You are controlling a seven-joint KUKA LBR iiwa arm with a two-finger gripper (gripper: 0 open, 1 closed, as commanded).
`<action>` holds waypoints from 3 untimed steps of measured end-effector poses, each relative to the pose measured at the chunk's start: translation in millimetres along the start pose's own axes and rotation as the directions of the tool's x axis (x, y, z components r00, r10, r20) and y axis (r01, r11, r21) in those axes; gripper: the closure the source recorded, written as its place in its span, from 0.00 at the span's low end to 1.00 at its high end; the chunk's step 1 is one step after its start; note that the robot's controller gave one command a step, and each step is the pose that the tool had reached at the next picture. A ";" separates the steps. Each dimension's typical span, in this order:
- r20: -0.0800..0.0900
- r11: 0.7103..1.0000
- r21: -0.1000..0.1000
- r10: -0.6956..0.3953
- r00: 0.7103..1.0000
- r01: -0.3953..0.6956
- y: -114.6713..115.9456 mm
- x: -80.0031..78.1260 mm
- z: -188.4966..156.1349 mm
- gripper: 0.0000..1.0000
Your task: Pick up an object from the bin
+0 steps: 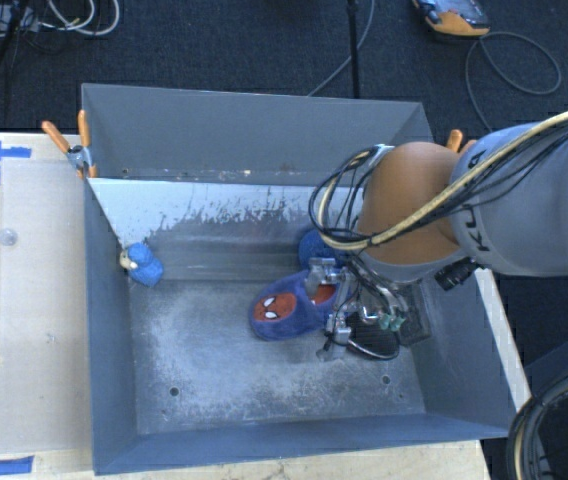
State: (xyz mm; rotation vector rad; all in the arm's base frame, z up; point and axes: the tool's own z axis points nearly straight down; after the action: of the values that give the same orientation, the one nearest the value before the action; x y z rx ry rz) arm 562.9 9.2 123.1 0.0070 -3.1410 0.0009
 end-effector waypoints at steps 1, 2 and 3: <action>0.004 0.999 0.000 -0.052 0.999 0.052 26.0 -21.6 34.0 0.00; 0.021 0.987 -0.001 -0.161 0.987 0.161 33.9 -54.4 46.1 1.00; 0.021 0.987 -0.001 -0.161 0.987 0.161 33.9 -54.4 46.1 1.00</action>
Offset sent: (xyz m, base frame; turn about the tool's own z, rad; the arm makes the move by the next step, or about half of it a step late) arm 0.0481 0.0322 -0.0531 -0.1639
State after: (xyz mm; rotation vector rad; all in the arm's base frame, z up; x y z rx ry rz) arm 617.1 43.3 77.0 0.2623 -3.1512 -0.0038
